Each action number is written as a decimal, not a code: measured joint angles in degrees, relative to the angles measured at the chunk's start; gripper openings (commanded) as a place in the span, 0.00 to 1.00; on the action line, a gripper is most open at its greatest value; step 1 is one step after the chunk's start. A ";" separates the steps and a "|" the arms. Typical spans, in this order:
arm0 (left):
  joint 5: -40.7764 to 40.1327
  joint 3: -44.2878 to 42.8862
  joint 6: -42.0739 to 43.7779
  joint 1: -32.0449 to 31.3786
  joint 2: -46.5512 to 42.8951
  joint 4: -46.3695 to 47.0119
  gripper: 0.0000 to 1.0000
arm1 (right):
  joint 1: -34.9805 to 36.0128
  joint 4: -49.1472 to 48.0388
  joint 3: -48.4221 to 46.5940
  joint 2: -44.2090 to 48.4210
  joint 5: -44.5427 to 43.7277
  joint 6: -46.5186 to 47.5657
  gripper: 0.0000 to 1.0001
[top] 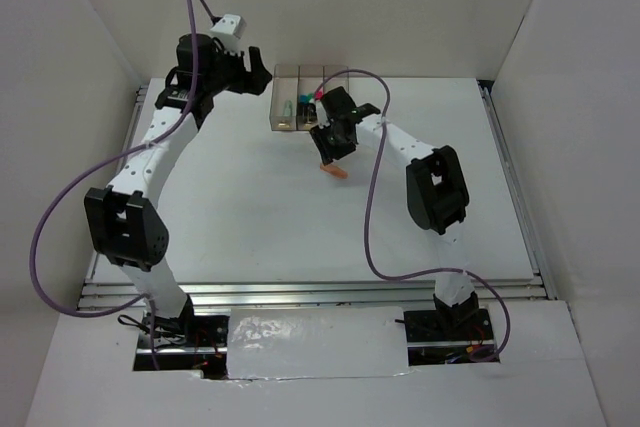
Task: Sort the stationery into containers
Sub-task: Grab a piece of stationery with the right arm
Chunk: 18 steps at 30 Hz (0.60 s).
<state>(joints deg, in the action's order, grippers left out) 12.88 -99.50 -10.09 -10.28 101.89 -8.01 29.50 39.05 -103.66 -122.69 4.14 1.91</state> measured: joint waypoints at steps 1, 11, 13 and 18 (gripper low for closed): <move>1.44 0.94 0.87 0.00 -1.22 -1.01 0.85 | 0.00 0.46 -0.90 -0.94 -0.35 0.37 0.54; 16.33 12.41 7.08 0.02 -6.67 -11.37 0.85 | 0.00 4.15 -3.04 -5.46 -1.95 3.67 0.59; 18.97 13.77 8.41 0.04 -7.63 -12.44 0.85 | 0.00 4.66 -3.04 -5.86 -1.81 4.22 0.58; 23.37 16.44 9.81 0.46 -10.60 -13.00 0.83 | 0.00 5.01 -3.04 -6.43 -1.73 5.51 0.54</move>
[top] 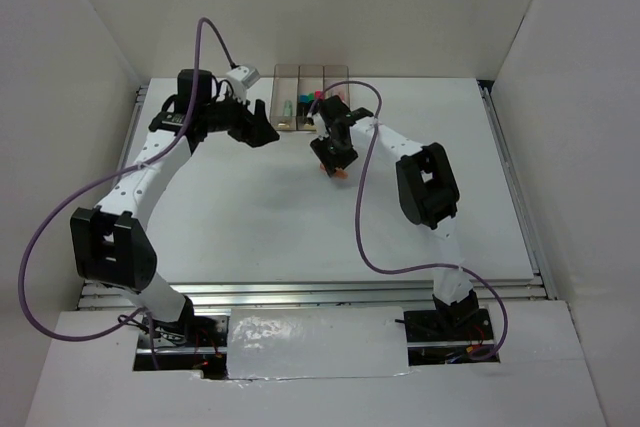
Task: Sort the stationery into containers
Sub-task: Grab a piece of stationery with the right arm, then pass the stationery from the right arm to the left
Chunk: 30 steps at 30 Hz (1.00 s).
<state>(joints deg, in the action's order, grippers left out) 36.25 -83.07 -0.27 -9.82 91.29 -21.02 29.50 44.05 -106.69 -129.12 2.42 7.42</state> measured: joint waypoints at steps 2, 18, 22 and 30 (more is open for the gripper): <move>1.01 0.79 0.07 0.44 -0.85 0.13 0.82 | 0.00 0.02 0.00 -0.50 0.00 0.46 0.47; 3.93 16.35 -9.90 8.61 -7.91 8.68 0.80 | 0.33 -1.51 -1.03 -2.16 1.68 2.54 0.00; 3.30 16.65 -12.70 8.63 -8.33 10.43 0.80 | 2.62 -3.72 -1.18 -0.72 1.18 3.28 0.00; 0.52 16.72 -19.54 11.37 -6.95 15.80 0.76 | 8.50 -8.02 -16.72 -2.58 -1.62 4.50 0.00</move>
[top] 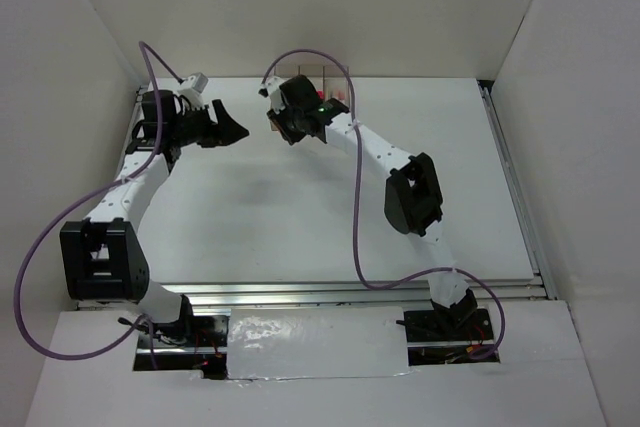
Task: Sort the stationery into containers
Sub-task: Pass the stationery from the right arm to the left
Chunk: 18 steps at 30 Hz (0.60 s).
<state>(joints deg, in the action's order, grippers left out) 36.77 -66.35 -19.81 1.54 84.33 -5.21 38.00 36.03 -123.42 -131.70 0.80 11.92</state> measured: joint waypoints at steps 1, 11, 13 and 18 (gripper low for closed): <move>-0.39 -0.15 -0.39 0.26 0.68 0.52 0.75 | 0.22 -1.53 -0.55 0.20 0.04 0.04 0.00; 3.96 -8.92 -6.80 4.02 13.27 2.54 0.55 | 2.82 -9.49 12.59 6.75 1.70 3.21 0.00; 6.10 -9.01 -8.52 5.11 14.49 3.54 0.54 | 3.98 -10.16 13.90 7.82 1.77 4.09 0.00; 10.45 -10.93 -9.07 4.83 17.97 3.02 0.61 | 6.16 -12.79 15.54 9.60 2.03 5.68 0.00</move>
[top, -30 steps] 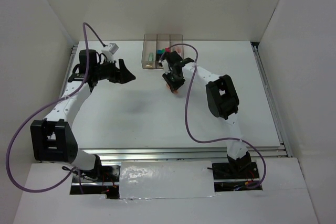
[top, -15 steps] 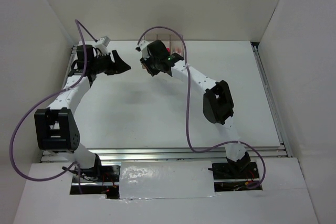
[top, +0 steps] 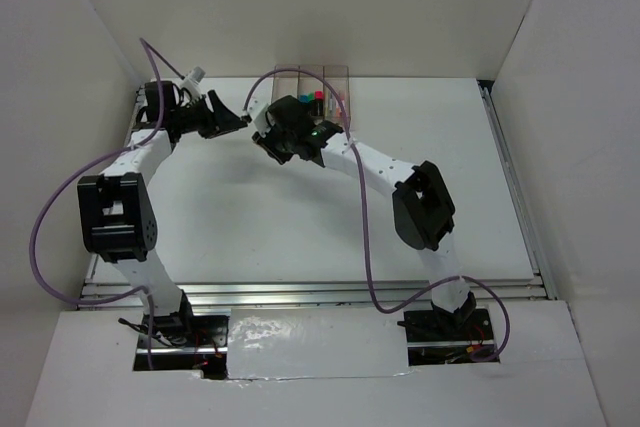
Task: Sort the stationery into containers
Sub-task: Pass the stationery from the right arm to the left
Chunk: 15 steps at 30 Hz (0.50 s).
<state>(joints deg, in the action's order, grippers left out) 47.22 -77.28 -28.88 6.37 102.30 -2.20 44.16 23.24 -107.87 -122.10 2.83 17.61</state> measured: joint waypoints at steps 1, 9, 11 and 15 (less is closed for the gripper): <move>0.66 0.00 0.17 -0.39 0.31 -0.33 0.62 | 0.31 -0.57 0.50 0.44 0.00 0.28 0.00; 5.38 -4.20 3.96 -2.99 3.43 -7.72 0.62 | 1.03 -1.62 1.68 1.46 -0.09 1.77 0.00; 6.01 -4.28 5.29 -3.04 3.65 -9.57 0.59 | 1.03 -1.68 1.86 1.51 -0.11 1.86 0.00; 7.08 -4.52 8.07 -3.04 3.93 -13.05 0.54 | 1.03 -1.99 2.47 1.57 -0.11 2.05 0.00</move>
<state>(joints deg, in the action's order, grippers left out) 54.30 -81.80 -20.82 3.33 106.24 -15.25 45.19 21.26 -105.41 -120.53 2.72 19.66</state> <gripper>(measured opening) 0.564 0.344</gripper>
